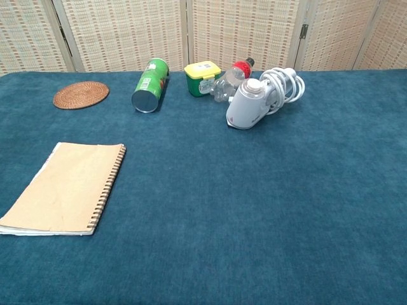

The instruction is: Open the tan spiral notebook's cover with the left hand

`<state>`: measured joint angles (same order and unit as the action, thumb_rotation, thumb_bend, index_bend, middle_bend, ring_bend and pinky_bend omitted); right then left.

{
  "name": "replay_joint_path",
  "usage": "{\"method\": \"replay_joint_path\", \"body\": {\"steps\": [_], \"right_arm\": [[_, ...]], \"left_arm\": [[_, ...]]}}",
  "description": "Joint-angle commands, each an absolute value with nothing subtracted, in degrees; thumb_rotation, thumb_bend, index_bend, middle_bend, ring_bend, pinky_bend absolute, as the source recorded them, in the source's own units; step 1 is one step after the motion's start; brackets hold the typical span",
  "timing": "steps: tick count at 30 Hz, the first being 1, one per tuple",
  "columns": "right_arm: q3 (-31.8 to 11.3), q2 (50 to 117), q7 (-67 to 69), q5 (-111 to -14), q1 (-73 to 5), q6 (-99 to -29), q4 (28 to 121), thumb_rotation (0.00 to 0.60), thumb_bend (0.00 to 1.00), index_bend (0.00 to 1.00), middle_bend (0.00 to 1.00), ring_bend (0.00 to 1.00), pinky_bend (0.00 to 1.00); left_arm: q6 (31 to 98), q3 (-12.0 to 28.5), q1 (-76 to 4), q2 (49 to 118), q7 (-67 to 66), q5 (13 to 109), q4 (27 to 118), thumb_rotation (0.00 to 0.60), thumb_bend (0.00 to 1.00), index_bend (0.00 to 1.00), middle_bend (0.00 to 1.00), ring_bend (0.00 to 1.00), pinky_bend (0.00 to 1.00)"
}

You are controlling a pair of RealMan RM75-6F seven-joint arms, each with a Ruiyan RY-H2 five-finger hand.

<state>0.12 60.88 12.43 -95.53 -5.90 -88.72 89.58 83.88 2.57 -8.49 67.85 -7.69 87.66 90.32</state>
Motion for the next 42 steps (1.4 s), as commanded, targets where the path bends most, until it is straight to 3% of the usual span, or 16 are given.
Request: {"method": "replay_joint_path", "body": {"steps": [1,10,25,42], "right_arm": [[0.4,61.1,12.6,-95.7,-5.9,-88.5,89.4,0.6,0.23,0.04,0.15,0.02,0.12],[0.6,60.7,12.3,-96.4,-5.3,-89.4,90.0,0.6,0.23,0.04,0.15,0.02,0.12],[0.8,59.7,9.8,-97.0,-4.5,-90.3,92.6,0.6,0.23,0.04,0.15,0.02,0.12],[0.7,59.1,7.5,-97.1,-3.9,-90.5,94.8,0.6,0.23,0.04,0.15,0.02,0.12]], "left_arm": [[82.4,1.8,-10.3,69.3,-3.4,90.7,85.4,0.6,0.34,0.28,0.13,0.08,0.22],[80.4,0.5,-15.4,73.8,8.4,97.0,71.2,0.6,0.3,0.29,0.13,0.08,0.22],[79.5,-2.7,-21.4,87.7,21.1,101.4,42.5,0.6,0.24,0.24,0.13,0.08,0.22],[82.6,-5.6,-22.6,98.8,28.0,101.8,21.9,0.6,0.2,0.23,0.13,0.08,0.22]]}}
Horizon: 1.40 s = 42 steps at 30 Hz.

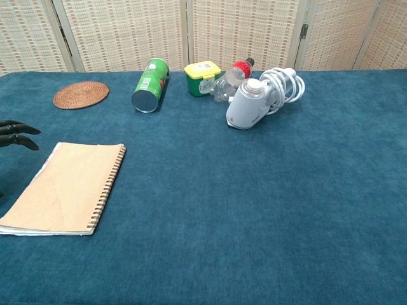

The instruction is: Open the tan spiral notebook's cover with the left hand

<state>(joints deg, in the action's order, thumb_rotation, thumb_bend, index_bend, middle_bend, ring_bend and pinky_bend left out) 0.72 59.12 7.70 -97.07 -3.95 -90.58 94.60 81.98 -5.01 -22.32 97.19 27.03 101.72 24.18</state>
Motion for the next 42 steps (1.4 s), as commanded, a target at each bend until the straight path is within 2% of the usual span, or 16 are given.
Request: {"method": "replay_joint_path", "body": {"steps": [1,13,33,42], "right_arm": [[0.7,59.0,7.4,-97.1,-3.9,-90.5,94.9,0.6,0.23,0.04,0.15,0.02,0.12],[0.6,58.3,5.1,-97.6,-3.8,-90.5,97.1,0.6,0.23,0.04,0.15,0.02,0.12],[0.3,58.0,1.9,-97.0,-3.7,-89.6,99.9,0.6,0.23,0.04,0.15,0.02,0.12],[0.1,58.1,1.8,-97.0,-3.7,-89.5,99.9,0.6,0.23,0.04,0.15,0.02,0.12]], "left_arm": [[82.6,-5.8,-22.7,99.2,28.2,101.8,21.1,0.6,0.2,0.23,0.13,0.08,0.22],[84.7,-8.0,-23.8,104.5,30.5,102.5,14.1,0.6,0.2,0.23,0.13,0.08,0.22],[86.8,-8.6,-26.5,109.1,37.9,101.2,9.7,0.6,0.2,0.26,0.13,0.09,0.22],[85.7,-8.4,-27.6,110.6,40.0,100.3,9.3,0.6,0.31,0.28,0.14,0.09,0.22]]}}
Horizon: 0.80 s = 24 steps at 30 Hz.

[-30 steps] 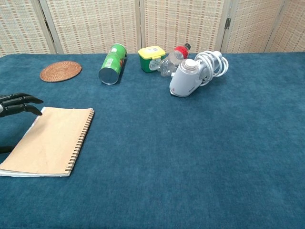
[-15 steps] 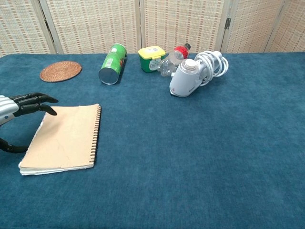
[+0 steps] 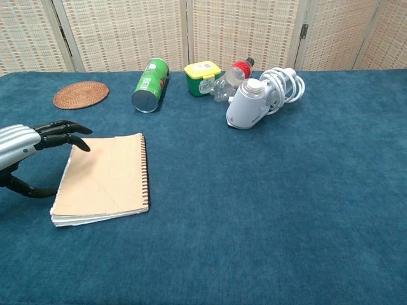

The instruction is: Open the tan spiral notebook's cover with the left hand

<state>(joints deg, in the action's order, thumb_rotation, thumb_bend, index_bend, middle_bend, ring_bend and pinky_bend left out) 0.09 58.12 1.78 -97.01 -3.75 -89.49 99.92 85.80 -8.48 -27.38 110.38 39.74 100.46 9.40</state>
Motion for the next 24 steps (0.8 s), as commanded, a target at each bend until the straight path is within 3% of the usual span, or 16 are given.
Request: {"method": "replay_joint_path", "body": {"steps": [1,16,24], "right_arm": [[0.0,58.1,1.8,-97.0,-3.7,-89.5,100.0,0.6,0.23,0.04,0.15,0.02,0.12],[-0.1,58.3,2.5,-96.7,-3.1,-90.4,99.4,0.6,0.23,0.04,0.15,0.02,0.12],[-0.2,58.5,3.5,-96.5,-3.1,-90.3,98.5,0.6,0.23,0.04,0.15,0.02,0.12]], "left_arm": [[85.7,-8.3,-27.7,110.8,40.1,100.1,9.3,0.6,0.32,0.28,0.14,0.09,0.22],[85.8,-8.4,-30.8,112.1,41.9,99.6,10.0,0.6,0.44,0.32,0.14,0.09,0.22],[86.3,-8.4,-32.1,112.3,42.1,99.5,11.0,0.6,0.6,0.46,0.15,0.09,0.22]]}}
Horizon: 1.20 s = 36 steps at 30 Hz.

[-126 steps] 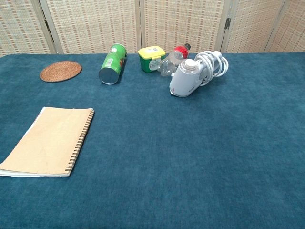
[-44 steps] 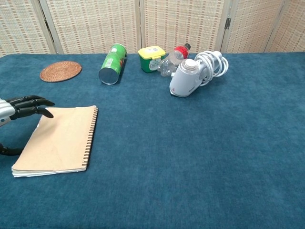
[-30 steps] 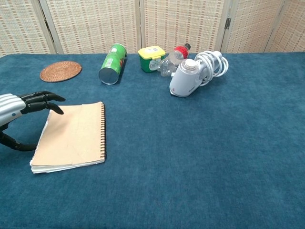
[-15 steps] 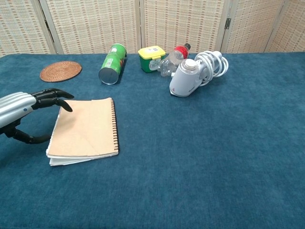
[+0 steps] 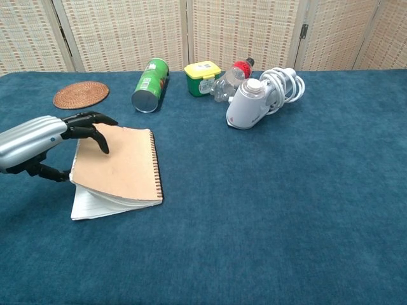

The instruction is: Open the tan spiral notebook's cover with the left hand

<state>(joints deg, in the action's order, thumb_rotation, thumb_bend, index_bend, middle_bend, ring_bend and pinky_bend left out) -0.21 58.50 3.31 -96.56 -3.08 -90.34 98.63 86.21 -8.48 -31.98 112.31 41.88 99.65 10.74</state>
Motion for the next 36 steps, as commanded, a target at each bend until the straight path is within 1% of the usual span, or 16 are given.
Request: {"method": "replay_joint_path", "body": {"steps": [1,4,6,9,18,23,26,30,36], "right_arm": [[-0.3,58.6,3.6,-96.5,-3.1,-90.3,98.4,0.6,0.23,0.04,0.15,0.02,0.12],[-0.3,58.6,3.9,-96.5,-3.2,-90.3,98.1,0.6,0.23,0.04,0.15,0.02,0.12],[-0.4,58.7,4.2,-96.6,-3.2,-90.3,97.9,0.6,0.23,0.04,0.15,0.02,0.12],[-0.4,58.8,4.4,-96.7,-3.3,-90.3,97.7,0.6,0.23,0.04,0.15,0.02,0.12],[-0.3,59.2,4.5,-97.5,-3.4,-90.5,97.5,0.6,0.23,0.04,0.15,0.02,0.12],[-0.1,59.4,4.6,-97.9,-3.2,-90.9,97.4,0.6,0.23,0.04,0.15,0.02,0.12],[0.0,59.5,4.9,-98.1,-3.1,-91.1,97.1,0.6,0.23,0.04,0.15,0.02,0.12],[0.1,59.5,5.5,-97.7,-3.1,-90.9,96.7,0.6,0.23,0.04,0.15,0.02,0.12],[0.0,59.6,6.5,-97.6,-2.9,-91.3,95.8,0.6,0.23,0.04,0.15,0.02,0.12]], "left_arm": [[86.4,-8.4,-32.2,112.3,42.2,99.5,11.2,0.6,0.61,0.49,0.15,0.09,0.22],[87.1,-8.5,-32.3,112.2,42.1,99.6,11.5,0.6,0.65,0.57,0.16,0.09,0.22],[87.8,-8.6,-32.1,111.8,42.0,99.6,11.7,0.6,0.67,0.61,0.17,0.1,0.22],[88.9,-8.7,-31.7,110.9,41.9,99.6,12.1,0.6,0.67,0.62,0.18,0.1,0.22],[94.0,-10.1,-30.5,105.1,39.7,101.1,14.2,0.6,0.67,0.64,0.19,0.1,0.22],[97.3,-11.9,-32.2,102.3,36.0,103.8,17.2,0.6,0.68,0.65,0.19,0.1,0.22],[98.7,-12.8,-34.4,101.3,32.7,105.8,20.6,0.6,0.68,0.65,0.19,0.1,0.22],[98.1,-13.0,-37.9,100.9,28.9,107.7,25.1,0.6,0.68,0.64,0.19,0.1,0.22],[94.2,-12.5,-43.2,99.6,24.4,109.4,33.6,0.6,0.68,0.62,0.19,0.1,0.22]]}}
